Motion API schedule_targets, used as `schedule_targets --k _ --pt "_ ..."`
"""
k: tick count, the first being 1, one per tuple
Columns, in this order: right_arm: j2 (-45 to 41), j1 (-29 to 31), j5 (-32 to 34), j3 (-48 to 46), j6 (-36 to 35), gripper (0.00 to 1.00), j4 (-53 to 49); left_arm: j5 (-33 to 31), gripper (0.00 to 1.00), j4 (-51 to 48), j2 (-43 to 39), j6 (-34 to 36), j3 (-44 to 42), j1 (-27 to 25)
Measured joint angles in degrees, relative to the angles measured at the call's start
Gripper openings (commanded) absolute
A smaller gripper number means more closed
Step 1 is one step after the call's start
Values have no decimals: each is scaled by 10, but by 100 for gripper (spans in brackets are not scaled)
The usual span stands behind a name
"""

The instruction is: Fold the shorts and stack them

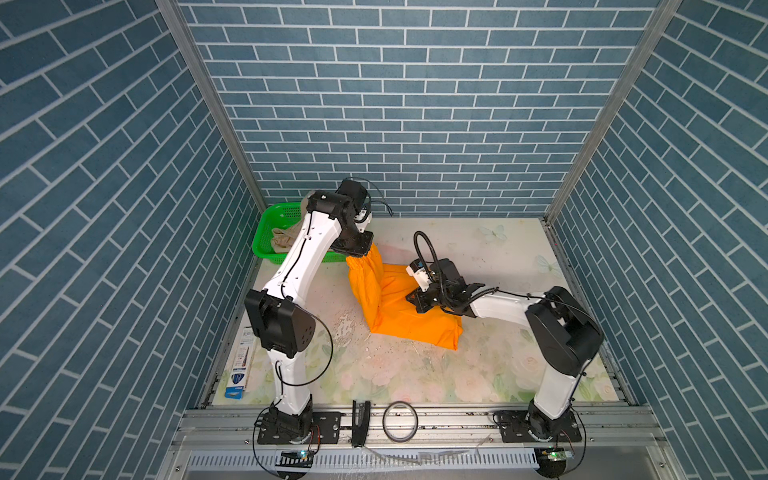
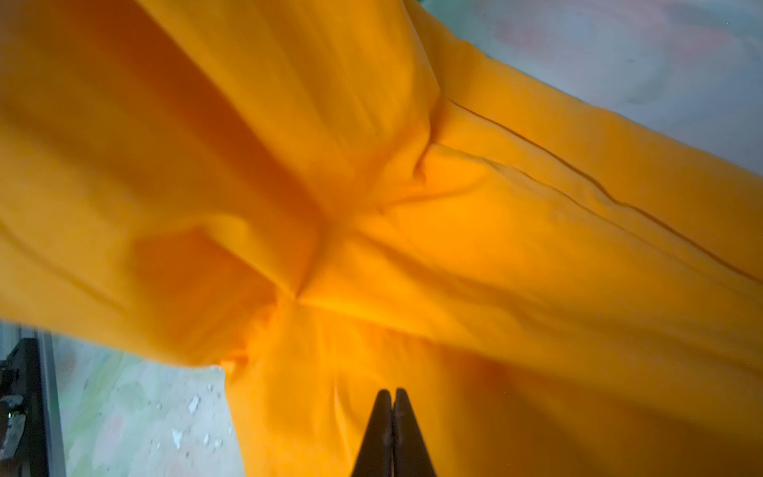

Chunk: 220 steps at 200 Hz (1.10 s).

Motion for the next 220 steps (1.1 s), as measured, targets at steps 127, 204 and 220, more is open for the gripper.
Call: schedule_targets --k 127,204,220 --pt "-129 5 59 -264 79 0 78 4 0 -13 108 -56 79 -146" --pt "-113 5 39 -292 104 0 162 62 2 50 146 -81 52 -181" --pt "-110 5 36 -294 111 0 171 72 6 59 155 -81 43 -190"
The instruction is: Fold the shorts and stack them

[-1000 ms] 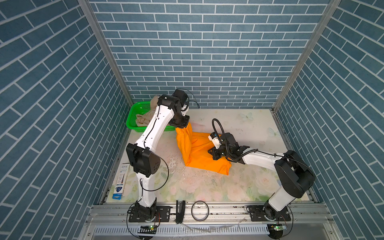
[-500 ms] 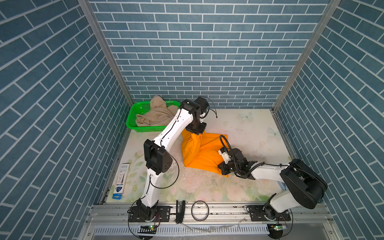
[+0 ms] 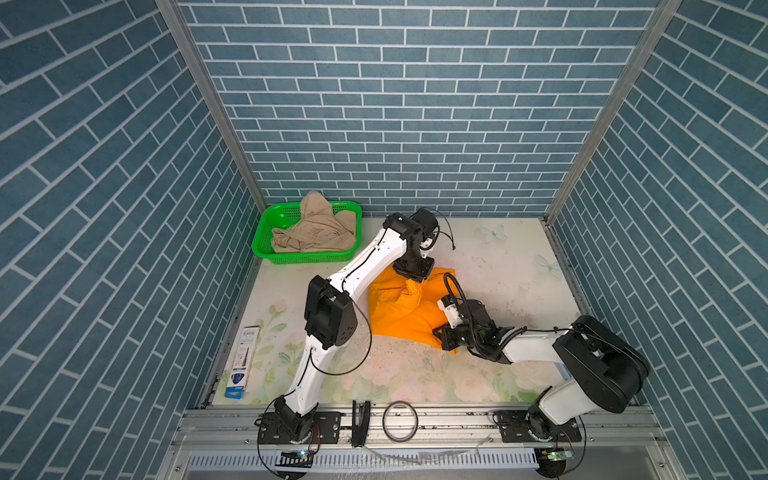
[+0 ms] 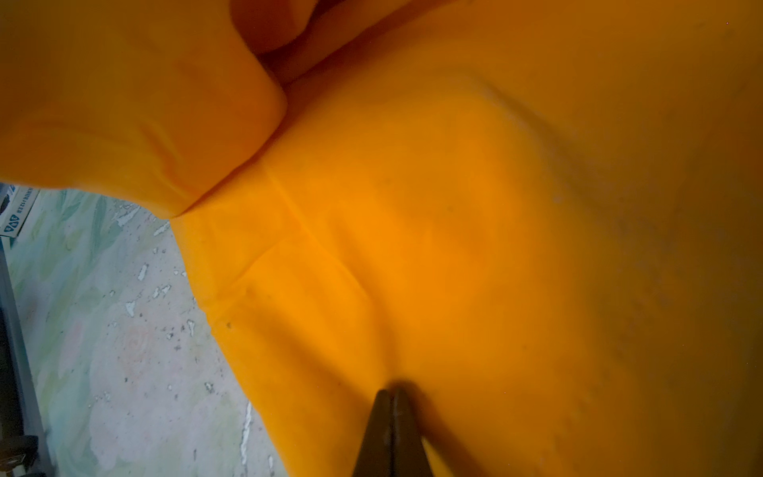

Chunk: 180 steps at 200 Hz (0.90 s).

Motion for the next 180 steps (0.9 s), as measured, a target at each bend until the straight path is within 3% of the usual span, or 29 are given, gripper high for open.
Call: schedule_targets --k 24,32,47,49,53,56,80,108,132,153,180 --pt "0 0 -1 -3 7 7 7 14 9 14 19 0 -3 -20" --pt "-1 0 -1 -5 10 13 10 20 16 18 26 0 -3 -26" --pt "-12 0 -2 -15 19 23 14 32 56 25 36 5 -3 -37" --pt "-14 0 -1 -17 23 24 14 34 65 26 37 4 -3 -38" --pt "-20 0 -1 -21 24 26 13 38 94 29 39 3 -3 -40" --pt "-26 0 -1 -24 28 26 11 41 99 30 41 2 -3 -41" --pt "-95 0 10 -54 42 32 -33 47 100 32 59 2 19 -48" --pt "-241 -1 37 -77 58 40 -123 41 100 11 78 9 104 -45" --pt "-359 -3 61 -66 61 46 -218 24 100 10 38 11 128 -33" --pt "-398 -4 76 -20 55 48 -294 -8 100 33 -72 11 33 -2" --pt "-343 -5 90 77 24 54 -348 -19 100 103 -242 3 -177 72"
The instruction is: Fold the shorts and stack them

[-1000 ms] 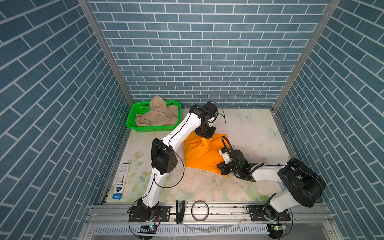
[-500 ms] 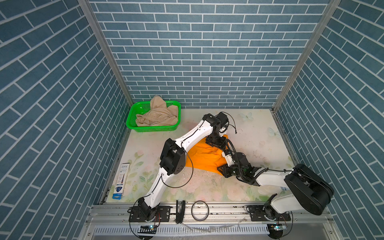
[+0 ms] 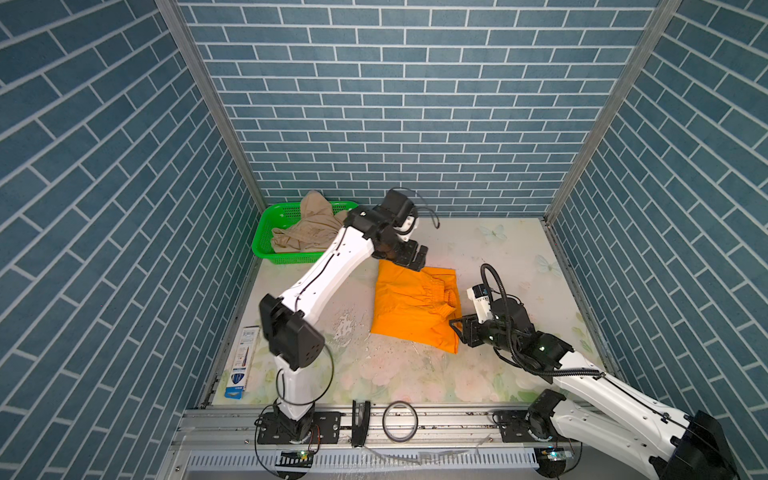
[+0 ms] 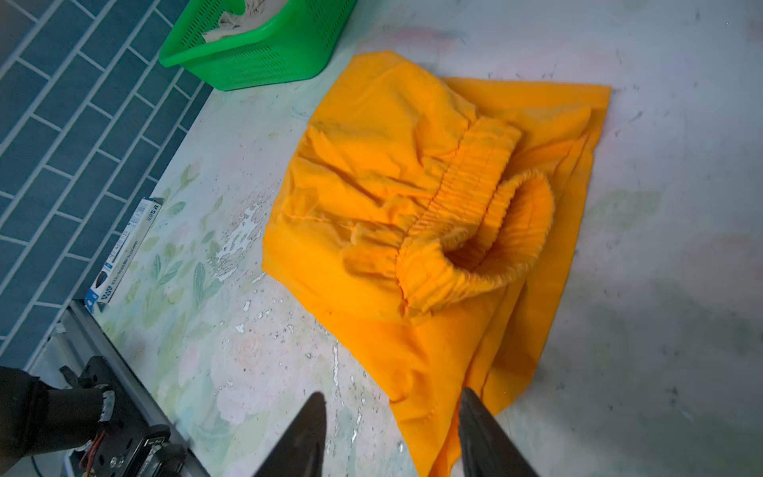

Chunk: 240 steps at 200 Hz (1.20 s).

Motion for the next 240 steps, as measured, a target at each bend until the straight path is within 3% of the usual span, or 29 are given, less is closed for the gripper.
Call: schedule_targets --k 20,42,66,107,122,133,148,163,208,229,240 --pt "71 -3 15 71 -19 59 -25 0 100 59 -84 -8 -141 42" --pt "100 -45 0 91 -20 64 -31 21 100 125 -123 -7 -257 32" --pt "160 -107 -35 124 -12 67 -59 29 100 173 -132 -13 -340 17" --pt "219 -113 -111 141 36 72 -78 31 99 242 -171 -26 -454 26" --pt "230 -113 -132 141 56 73 -75 43 85 263 -198 -34 -496 21" --pt "239 -113 -140 141 66 74 -73 47 63 278 -217 -34 -524 12" --pt "256 -113 -144 143 78 74 -74 57 24 302 -239 -41 -556 -15" --pt "278 -113 -145 151 88 74 -75 66 6 337 -247 -44 -582 -54" --pt "317 -113 -144 161 98 68 -68 87 0 479 -215 -50 -625 -131" --pt "332 -113 -144 169 103 56 -59 100 0 547 -182 -59 -636 -141" --pt "335 -113 -145 169 105 45 -54 104 0 573 -166 -61 -636 -150"
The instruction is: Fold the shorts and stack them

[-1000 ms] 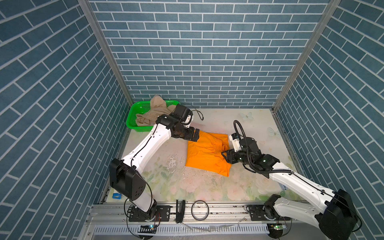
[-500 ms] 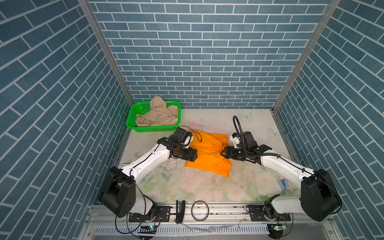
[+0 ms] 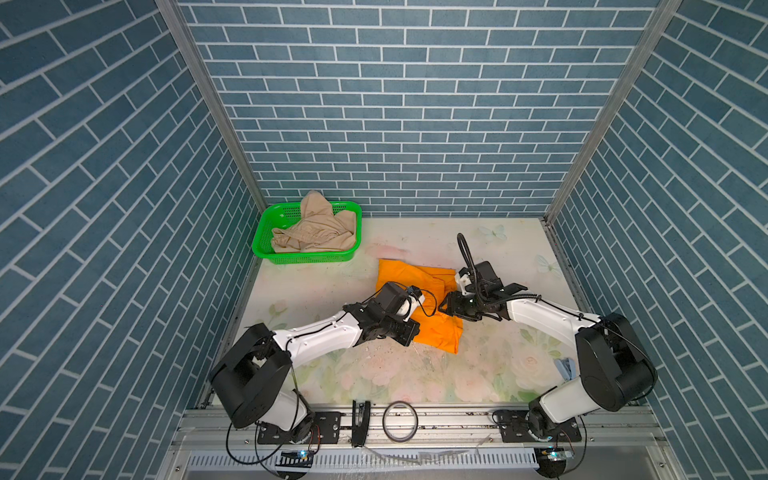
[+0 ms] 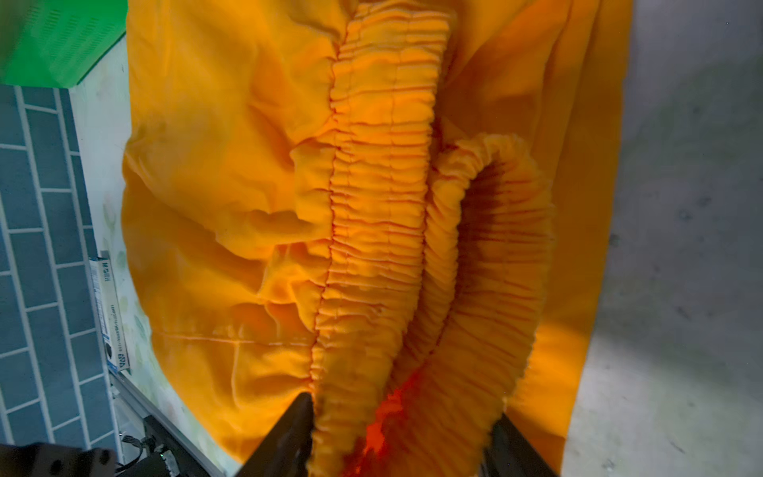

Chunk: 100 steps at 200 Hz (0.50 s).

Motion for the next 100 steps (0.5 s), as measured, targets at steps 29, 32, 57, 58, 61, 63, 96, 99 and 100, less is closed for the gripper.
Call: schedule_targets --k 29,32,57,58,61,63,96,99,100 --pt "4 0 -6 0 14 5 13 7 0 57 47 -9 0 -26" --pt "4 0 -8 0 14 2 16 8 0 61 52 -10 0 -28" --pt "-1 0 -14 0 30 0 24 10 0 92 80 -23 -7 -33" --pt "-2 0 -14 0 30 0 24 10 0 93 81 -24 -8 -33" --pt "-4 0 -15 0 32 0 24 10 0 95 83 -25 -8 -33" --pt "-6 0 -15 -1 33 0 24 10 0 96 85 -26 -9 -34" --pt "-63 0 -20 -19 60 0 35 7 0 115 100 -37 -10 -37" --pt "-71 0 -21 -23 64 0 39 6 0 115 101 -38 -10 -37" --pt "-72 0 -21 -24 64 0 39 6 0 115 102 -39 -10 -37"
